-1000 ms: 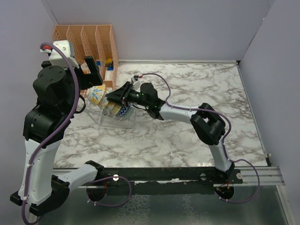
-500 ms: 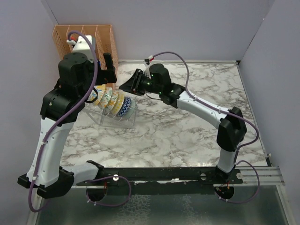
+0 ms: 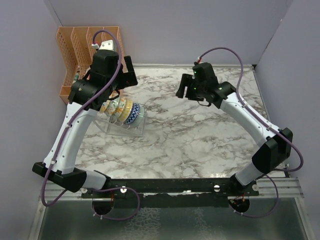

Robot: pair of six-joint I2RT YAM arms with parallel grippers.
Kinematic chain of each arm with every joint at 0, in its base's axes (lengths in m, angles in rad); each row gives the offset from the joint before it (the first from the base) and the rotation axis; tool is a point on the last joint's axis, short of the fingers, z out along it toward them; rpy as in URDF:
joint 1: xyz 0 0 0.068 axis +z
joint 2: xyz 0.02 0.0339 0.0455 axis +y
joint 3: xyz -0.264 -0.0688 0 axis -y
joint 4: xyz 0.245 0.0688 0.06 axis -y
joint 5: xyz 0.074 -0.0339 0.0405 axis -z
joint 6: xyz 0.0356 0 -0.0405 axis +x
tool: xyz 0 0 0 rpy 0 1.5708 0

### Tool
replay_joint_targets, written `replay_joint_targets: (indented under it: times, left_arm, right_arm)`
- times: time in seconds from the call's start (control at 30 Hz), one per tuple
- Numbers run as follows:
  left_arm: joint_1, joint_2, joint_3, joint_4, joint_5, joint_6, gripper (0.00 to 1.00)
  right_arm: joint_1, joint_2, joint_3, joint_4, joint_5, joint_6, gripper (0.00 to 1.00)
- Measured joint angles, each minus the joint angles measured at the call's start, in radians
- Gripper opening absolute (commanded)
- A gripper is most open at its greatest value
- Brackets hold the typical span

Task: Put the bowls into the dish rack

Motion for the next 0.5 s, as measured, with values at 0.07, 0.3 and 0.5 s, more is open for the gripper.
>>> replay_joint_targets:
  times: [0.07,0.3,0.5]
  left_arm:
    - [0.000,0.017,0.000,-0.002,-0.024,-0.035,0.99]
    - [0.000,0.016,-0.043,0.019,-0.101,-0.093,0.99]
    - [0.000,-0.008,-0.105,0.061,-0.108,-0.094,0.99]
  right_arm:
    - [-0.058,-0.040,-0.046,-0.040,0.030,-0.040,0.78]
    - [-0.095,-0.141,-0.110,-0.098,0.089,-0.135,0.84]
    - [-0.098,-0.161,-0.115,-0.098,0.090,-0.153,0.87]
